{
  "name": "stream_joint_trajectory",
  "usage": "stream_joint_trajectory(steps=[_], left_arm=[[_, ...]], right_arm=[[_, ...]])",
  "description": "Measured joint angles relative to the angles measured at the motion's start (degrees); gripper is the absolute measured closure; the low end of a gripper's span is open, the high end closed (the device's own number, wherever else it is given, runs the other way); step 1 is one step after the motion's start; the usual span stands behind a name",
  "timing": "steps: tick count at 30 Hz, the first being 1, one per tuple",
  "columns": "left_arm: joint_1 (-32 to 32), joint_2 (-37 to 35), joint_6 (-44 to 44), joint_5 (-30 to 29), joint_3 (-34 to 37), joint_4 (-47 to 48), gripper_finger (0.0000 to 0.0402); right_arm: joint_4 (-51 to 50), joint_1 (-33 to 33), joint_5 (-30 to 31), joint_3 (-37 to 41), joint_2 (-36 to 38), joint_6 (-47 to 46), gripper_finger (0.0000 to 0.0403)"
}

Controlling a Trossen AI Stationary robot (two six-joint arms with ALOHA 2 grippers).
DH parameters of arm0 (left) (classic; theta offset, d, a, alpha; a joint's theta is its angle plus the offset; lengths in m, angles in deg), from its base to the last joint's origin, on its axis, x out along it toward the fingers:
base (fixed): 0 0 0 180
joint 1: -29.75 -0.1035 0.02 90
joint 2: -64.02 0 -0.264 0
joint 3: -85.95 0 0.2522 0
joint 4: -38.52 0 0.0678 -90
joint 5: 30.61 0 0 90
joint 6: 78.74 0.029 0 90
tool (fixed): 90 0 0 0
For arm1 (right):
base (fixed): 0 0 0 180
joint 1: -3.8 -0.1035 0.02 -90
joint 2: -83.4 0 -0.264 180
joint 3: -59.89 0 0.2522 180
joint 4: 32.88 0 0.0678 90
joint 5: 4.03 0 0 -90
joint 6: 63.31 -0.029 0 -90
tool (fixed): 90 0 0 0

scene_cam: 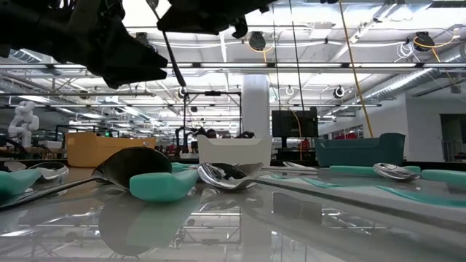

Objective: Sort silverware by color (type)
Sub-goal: Put the black spoon into the orange bin

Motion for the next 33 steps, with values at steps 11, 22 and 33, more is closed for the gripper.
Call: stream_joint_trajectory(steps=[11,22,33], left_arm=[[0.0,2.3,3.4,4.7,0.0,-5.5,0.0179],[0.1,6.1,7.8,6.6,0.0,-9.4,0.0179],[0.0,6.1,9.9,10.3,0.0,-9.6,0.032]], right_arm=[[0.8,1.2,-4.0,0.0,0.0,0.1,0.0399],[1.1,1.5,-10.5,0.0,0.0,0.2,0.0399],[1.1,1.6,-12.6,0.0,0.0,1.5,0.0399]])
